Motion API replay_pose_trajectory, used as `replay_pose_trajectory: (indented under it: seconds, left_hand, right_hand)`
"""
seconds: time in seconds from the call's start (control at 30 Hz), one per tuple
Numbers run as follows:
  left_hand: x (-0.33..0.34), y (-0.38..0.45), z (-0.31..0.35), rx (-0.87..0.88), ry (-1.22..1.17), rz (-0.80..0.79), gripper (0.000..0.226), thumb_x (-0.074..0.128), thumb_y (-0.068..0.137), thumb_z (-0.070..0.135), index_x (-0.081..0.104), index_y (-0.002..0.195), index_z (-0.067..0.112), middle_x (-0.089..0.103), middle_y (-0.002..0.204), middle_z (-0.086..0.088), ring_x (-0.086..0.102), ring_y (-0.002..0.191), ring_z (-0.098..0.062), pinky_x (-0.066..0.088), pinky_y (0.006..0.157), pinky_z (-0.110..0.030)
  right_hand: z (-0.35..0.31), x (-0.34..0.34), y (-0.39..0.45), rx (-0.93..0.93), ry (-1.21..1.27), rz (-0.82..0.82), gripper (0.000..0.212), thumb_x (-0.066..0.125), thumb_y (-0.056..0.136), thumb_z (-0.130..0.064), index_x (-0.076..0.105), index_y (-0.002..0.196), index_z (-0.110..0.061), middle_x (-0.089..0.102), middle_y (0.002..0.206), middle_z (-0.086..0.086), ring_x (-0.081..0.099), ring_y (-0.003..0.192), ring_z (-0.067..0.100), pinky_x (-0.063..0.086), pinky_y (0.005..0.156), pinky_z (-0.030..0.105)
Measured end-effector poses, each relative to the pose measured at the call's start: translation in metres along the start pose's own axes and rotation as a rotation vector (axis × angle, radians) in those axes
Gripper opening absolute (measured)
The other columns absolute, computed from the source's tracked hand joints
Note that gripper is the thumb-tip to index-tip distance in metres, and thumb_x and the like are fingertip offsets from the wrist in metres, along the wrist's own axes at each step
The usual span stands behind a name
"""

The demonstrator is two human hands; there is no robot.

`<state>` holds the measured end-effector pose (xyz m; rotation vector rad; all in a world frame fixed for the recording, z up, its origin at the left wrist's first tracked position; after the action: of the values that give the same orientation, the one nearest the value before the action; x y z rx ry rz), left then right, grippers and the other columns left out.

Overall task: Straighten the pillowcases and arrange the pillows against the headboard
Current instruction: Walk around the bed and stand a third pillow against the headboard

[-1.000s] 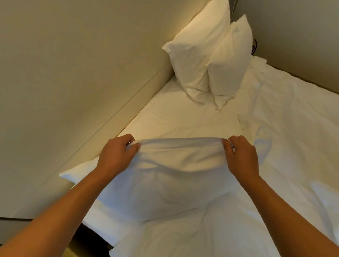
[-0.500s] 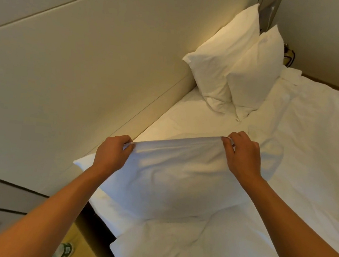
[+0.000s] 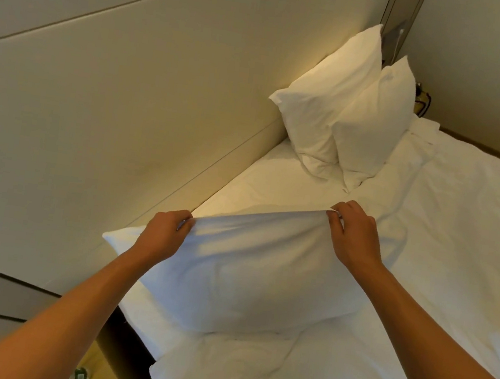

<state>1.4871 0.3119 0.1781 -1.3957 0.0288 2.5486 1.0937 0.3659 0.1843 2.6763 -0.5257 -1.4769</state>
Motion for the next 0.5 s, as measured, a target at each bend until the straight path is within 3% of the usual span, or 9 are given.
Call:
replay_pose_trajectory:
  seconds: [0.2, 0.37, 0.5]
  left_hand:
    - [-0.029, 0.022, -0.003, -0.043, -0.002, 0.156, 0.026, 0.049, 0.106, 0.023, 0.066, 0.086, 0.019, 0.063, 0.071, 0.001, 0.057, 0.065, -0.016, 0.038, 0.057, -0.022]
    - [-0.066, 0.042, -0.004, -0.044, -0.030, 0.257, 0.031, 0.048, 0.104, 0.022, 0.066, 0.081, 0.011, 0.064, 0.066, -0.005, 0.061, 0.064, -0.026, 0.051, 0.063, -0.043]
    - [-0.103, 0.053, -0.006, -0.046, -0.024, 0.347, 0.032, 0.050, 0.103, 0.023, 0.061, 0.076, 0.011, 0.064, 0.063, -0.007, 0.062, 0.063, -0.030, 0.051, 0.064, -0.045]
  right_hand:
    - [-0.026, 0.001, 0.041, 0.011, 0.058, -0.012, 0.027, 0.052, 0.108, -0.030, 0.069, 0.098, -0.012, 0.061, 0.089, 0.000, 0.060, 0.081, 0.023, 0.042, 0.072, 0.032]
    - [-0.064, 0.000, 0.083, 0.014, 0.081, 0.040, 0.031, 0.052, 0.108, -0.027, 0.065, 0.089, -0.007, 0.058, 0.084, 0.003, 0.056, 0.079, 0.025, 0.039, 0.071, 0.033]
    - [-0.101, -0.006, 0.120, -0.070, 0.085, 0.080, 0.028, 0.052, 0.108, -0.028, 0.060, 0.086, -0.013, 0.057, 0.086, 0.002, 0.055, 0.081, 0.023, 0.038, 0.074, 0.033]
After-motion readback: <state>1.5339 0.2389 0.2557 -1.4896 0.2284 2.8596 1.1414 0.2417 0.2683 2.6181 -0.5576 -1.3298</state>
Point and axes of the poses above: each hand's wrist, its own y-axis towards the middle knuckle, its own x-axis out of the palm, z = x × y, the point moved 6 cm from there along y, towards the middle knuckle
